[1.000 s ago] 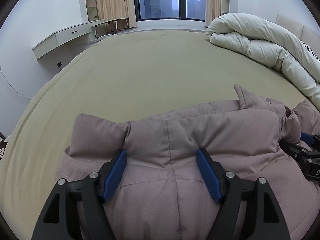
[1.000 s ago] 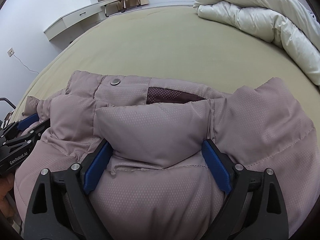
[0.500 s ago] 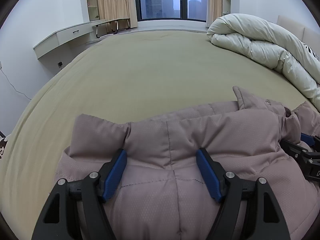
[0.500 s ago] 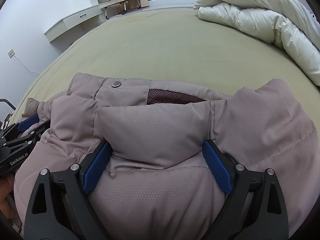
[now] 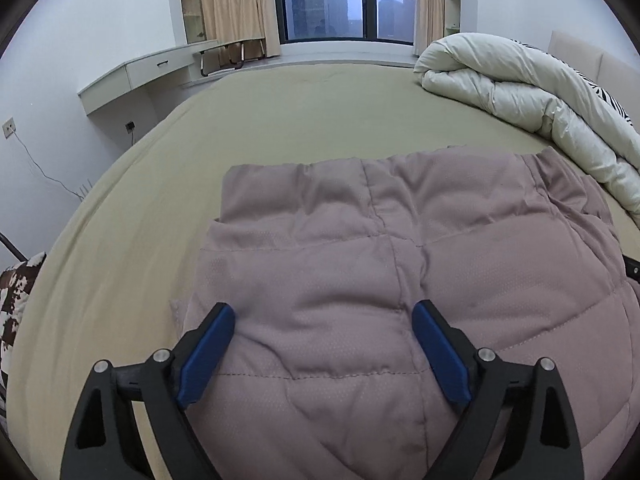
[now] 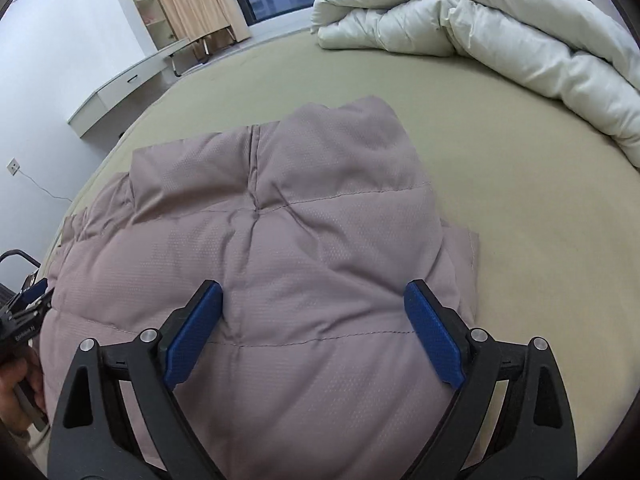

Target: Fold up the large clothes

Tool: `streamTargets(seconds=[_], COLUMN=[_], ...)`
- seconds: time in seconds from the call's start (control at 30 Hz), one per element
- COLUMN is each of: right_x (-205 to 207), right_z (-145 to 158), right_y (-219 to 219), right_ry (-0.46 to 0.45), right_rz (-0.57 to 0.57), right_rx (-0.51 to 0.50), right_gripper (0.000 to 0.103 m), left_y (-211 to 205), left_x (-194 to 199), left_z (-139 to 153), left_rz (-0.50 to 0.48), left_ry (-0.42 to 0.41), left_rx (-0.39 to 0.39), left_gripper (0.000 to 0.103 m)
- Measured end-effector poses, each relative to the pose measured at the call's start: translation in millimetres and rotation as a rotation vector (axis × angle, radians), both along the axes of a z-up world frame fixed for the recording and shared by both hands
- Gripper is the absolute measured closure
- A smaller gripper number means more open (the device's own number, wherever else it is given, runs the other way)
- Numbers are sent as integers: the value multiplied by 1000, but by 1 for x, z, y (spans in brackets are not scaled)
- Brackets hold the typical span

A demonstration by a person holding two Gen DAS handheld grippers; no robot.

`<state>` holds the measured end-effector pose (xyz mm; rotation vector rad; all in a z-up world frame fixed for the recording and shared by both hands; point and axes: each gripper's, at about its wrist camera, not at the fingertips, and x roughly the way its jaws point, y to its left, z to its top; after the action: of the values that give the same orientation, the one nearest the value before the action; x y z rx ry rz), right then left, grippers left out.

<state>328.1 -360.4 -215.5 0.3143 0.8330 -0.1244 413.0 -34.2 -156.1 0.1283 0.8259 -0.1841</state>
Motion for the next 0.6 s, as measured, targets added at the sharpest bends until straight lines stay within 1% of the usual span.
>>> streamTargets(seconds=[0.1, 0.17, 0.27, 0.37, 0.43, 0.47, 0.5, 0.57, 0.6], right_x=[9, 10, 6, 5, 6, 4, -5, -31, -42], right_z=[-10, -17, -25, -26, -16, -4, 10, 44, 56], right_y=[3, 3, 2, 7, 11, 14, 24, 50, 66], right_ry=[12, -5, -35, -40, -1, 27, 9, -113, -157], right_rz=[8, 8, 4, 1, -5, -22, -17, 45, 80], right_rx=[-30, -23, -17, -29, -46, -74, -79, -41, -40], right_gripper=[5, 5, 5, 5, 5, 6, 7, 7, 7], left_y=[1, 2, 0, 1, 2, 1, -2, -7, -9], left_x=[3, 3, 0, 0, -2, -8, -14, -30, -40], left_z=[-6, -11, -14, -12, -2, 6, 13, 23, 27], left_rz=[1, 5, 7, 9, 10, 11, 7, 1, -5], left_ry=[1, -5, -22, -9, 16, 25, 22, -3, -13], left_rx=[-20, -41, -30, -19, 6, 27, 57, 121, 131], left_gripper=[7, 7, 6, 6, 9, 11, 12, 13, 14])
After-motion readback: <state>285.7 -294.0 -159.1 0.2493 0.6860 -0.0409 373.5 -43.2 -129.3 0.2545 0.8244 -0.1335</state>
